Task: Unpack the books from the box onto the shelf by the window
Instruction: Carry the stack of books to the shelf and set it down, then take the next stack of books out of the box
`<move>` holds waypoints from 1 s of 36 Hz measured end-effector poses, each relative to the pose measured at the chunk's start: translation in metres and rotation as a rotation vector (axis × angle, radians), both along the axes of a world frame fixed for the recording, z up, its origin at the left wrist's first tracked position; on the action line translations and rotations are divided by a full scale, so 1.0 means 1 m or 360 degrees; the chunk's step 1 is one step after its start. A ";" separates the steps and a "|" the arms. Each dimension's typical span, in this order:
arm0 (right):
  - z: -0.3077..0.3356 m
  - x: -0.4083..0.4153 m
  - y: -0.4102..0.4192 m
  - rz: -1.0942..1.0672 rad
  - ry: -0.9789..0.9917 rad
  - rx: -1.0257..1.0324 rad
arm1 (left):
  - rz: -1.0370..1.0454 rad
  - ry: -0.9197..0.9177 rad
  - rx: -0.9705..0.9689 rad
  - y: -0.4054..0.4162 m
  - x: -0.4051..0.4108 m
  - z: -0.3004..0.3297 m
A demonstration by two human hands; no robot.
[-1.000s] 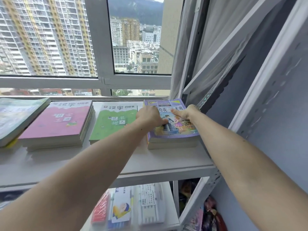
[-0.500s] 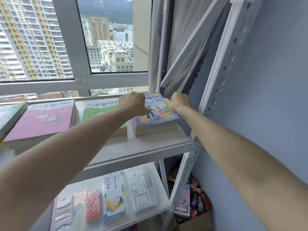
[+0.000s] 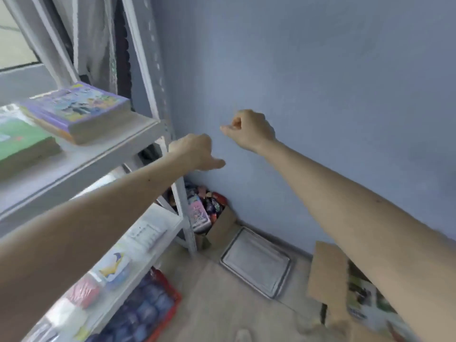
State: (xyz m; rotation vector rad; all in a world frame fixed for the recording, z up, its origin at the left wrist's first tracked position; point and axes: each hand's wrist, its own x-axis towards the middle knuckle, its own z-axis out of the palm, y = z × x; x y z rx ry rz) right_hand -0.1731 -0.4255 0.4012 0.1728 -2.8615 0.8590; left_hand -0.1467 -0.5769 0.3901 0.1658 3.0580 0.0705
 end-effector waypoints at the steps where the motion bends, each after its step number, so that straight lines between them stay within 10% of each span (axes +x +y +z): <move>1: -0.009 0.012 0.026 -0.0077 -0.0038 -0.0002 | -0.0041 -0.0029 0.0035 0.022 0.006 -0.008; 19: -0.153 0.253 0.482 -0.1100 -0.0562 0.0028 | -0.0786 -0.0547 0.0111 0.448 0.146 -0.154; 36: -0.389 0.213 0.597 -0.0858 -0.1204 -0.0074 | -0.0624 -0.1017 -0.0083 0.562 0.129 -0.386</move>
